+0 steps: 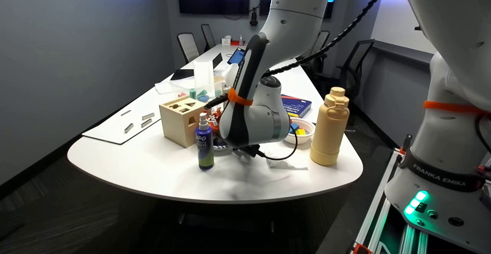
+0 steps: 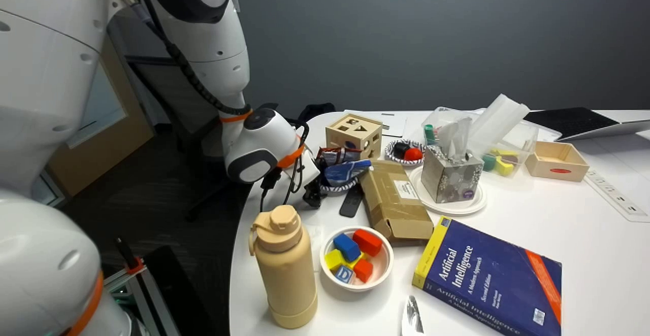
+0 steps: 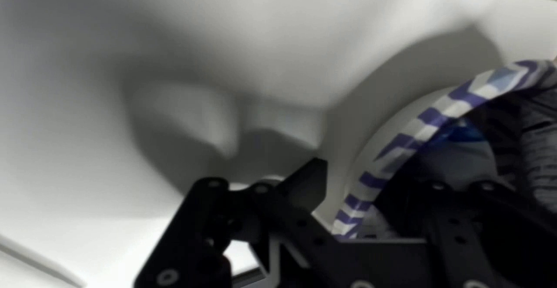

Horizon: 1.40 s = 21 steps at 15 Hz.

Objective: Pick up the paper plate, and then place it on top of the book

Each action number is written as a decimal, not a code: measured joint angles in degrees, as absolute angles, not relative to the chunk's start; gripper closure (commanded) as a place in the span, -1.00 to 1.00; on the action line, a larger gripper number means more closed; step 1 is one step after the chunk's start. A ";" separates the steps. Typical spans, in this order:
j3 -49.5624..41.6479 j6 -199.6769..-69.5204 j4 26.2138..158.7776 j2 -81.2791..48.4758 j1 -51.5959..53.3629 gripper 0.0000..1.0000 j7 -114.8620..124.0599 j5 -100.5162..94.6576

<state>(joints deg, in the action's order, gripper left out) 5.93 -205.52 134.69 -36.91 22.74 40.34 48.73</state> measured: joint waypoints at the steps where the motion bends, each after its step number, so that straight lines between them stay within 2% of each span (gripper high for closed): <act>1: 5.98 -205.52 134.47 -36.79 22.71 1.00 40.33 48.73; 3: 6.11 -205.52 134.20 -36.72 22.49 0.94 40.33 48.87; 4: 6.22 -205.53 134.17 -36.71 22.32 0.98 40.33 48.89; 12: 7.07 -205.36 134.87 -36.07 20.23 0.95 40.12 48.91; 21: 11.90 -205.88 142.95 -30.87 12.88 0.95 41.10 46.17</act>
